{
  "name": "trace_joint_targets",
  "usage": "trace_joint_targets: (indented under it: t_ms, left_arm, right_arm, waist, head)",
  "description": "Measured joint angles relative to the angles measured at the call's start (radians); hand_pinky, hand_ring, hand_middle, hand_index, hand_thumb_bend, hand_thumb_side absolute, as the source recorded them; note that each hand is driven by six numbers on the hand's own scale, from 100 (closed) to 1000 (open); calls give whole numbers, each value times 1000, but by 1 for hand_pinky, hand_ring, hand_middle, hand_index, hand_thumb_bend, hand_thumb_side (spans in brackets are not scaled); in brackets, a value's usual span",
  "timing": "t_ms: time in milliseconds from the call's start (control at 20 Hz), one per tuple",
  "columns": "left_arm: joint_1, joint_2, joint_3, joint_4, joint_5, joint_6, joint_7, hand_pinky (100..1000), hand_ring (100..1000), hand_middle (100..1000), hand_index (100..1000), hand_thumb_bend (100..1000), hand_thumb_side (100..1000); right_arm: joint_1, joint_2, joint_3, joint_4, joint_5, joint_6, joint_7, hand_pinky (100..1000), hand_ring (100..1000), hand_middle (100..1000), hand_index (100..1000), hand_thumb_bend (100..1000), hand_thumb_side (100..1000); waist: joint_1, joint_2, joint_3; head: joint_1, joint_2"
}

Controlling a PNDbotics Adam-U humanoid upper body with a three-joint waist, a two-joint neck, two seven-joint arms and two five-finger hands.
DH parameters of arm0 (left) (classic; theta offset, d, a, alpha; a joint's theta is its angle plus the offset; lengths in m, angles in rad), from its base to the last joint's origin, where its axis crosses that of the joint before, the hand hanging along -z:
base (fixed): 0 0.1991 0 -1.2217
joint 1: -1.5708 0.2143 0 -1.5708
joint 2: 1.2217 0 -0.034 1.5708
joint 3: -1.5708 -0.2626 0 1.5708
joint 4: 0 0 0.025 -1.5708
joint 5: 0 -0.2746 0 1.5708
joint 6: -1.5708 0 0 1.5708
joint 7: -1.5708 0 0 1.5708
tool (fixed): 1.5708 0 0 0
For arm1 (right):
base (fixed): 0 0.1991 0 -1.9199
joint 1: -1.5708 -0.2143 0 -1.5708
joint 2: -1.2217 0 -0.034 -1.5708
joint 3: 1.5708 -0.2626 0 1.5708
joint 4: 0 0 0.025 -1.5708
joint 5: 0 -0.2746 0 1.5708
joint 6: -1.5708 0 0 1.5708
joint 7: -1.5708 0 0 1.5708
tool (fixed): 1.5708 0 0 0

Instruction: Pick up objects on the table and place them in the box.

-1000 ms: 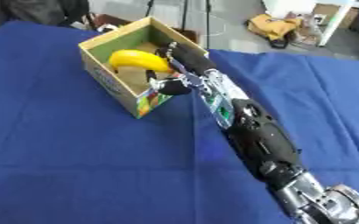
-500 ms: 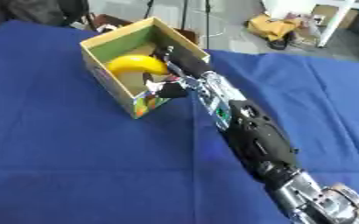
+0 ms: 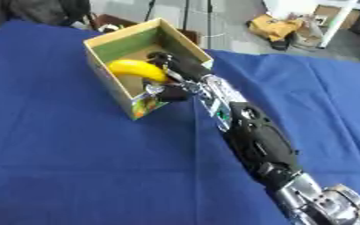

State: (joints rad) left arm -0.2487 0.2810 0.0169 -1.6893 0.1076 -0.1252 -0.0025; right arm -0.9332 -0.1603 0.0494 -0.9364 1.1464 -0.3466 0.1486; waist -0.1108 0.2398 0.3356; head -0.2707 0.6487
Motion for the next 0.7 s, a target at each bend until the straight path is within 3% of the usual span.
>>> trace_joint_targets:
  t_ms: [450, 550, 600, 650, 700]
  left_arm:
    - [0, 0, 0, 0, 0, -1, -1, 625, 588, 661, 728, 458, 914]
    - [0, 0, 0, 0, 0, -1, -1, 625, 588, 659, 728, 458, 914]
    - [0, 0, 0, 0, 0, -1, -2, 625, 588, 659, 728, 458, 914]
    - [0, 0, 0, 0, 0, -1, -2, 625, 588, 657, 728, 459, 914]
    - [0, 0, 0, 0, 0, -1, -2, 626, 588, 656, 728, 459, 914]
  right_arm:
    - [0, 0, -4, 11, 17, -16, 24, 1000, 1000, 1000, 1000, 100, 1000]
    - [0, 0, -6, 12, 18, -14, 14, 1000, 1000, 1000, 1000, 187, 1000]
    - [0, 0, -7, 12, 18, -12, 6, 1000, 1000, 1000, 1000, 187, 1000]
    - [0, 0, -7, 12, 18, -11, -4, 1000, 1000, 1000, 1000, 324, 948]
    - [-1, 0, -10, 11, 17, -8, -16, 1000, 1000, 1000, 1000, 347, 933]
  waist:
    - [0, -3, 1]
    - [0, -3, 1]
    - [0, -3, 1]
    - [0, -3, 1]
    - [0, -4, 1]
  head:
    - [0, 0]
    - [0, 0]
    - [0, 0]
    - [0, 0]
    - [0, 0]
